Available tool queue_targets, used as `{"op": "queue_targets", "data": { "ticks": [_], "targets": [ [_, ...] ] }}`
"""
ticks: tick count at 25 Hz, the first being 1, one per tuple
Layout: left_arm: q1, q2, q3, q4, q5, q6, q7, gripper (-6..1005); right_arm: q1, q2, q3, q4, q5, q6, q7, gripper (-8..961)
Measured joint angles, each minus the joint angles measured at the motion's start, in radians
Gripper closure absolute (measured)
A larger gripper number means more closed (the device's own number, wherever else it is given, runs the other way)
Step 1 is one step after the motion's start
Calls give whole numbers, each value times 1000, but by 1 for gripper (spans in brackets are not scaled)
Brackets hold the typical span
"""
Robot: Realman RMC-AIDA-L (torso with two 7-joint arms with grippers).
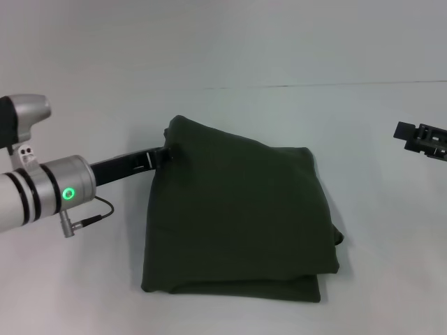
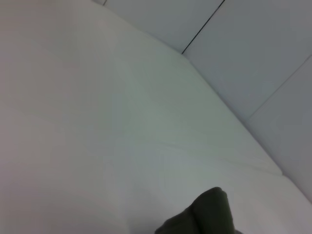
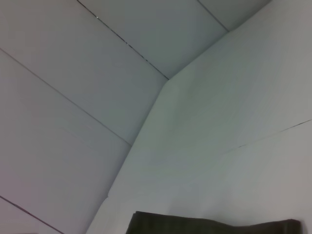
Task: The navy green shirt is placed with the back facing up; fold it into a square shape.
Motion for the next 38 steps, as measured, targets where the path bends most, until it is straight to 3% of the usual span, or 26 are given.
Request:
{"op": "queue_targets", "data": {
  "ticks": [7,10,16,20,25,33,38],
  "targets": [
    [41,-6,0,47,-17,-5,-22,918,-1,0,3,0,0,-4,-1,64],
    [52,-7,0,53,-18,-12,-27,711,-1,0,4,0,0,-5,-2,69],
    [111,-9,-31,118,-28,-2,-28,478,-2,0,10,0,1,-10,-9,68],
    [179,-9,-62,208,-61,159,-21,294,-3,3,23,0,3,-72,-76,66],
    [238,-11,-76,283,-97,658,113,189,8,35,28,-5,6,-252,-289,63],
    [278,-12,-79,295,-91,872,282,87,24,105,12,-52,1,-369,-550,58],
    [323,-18,-78,296,-72,915,375,89,26,128,-51,-53,-2,-374,-609,47]
  ]
}}
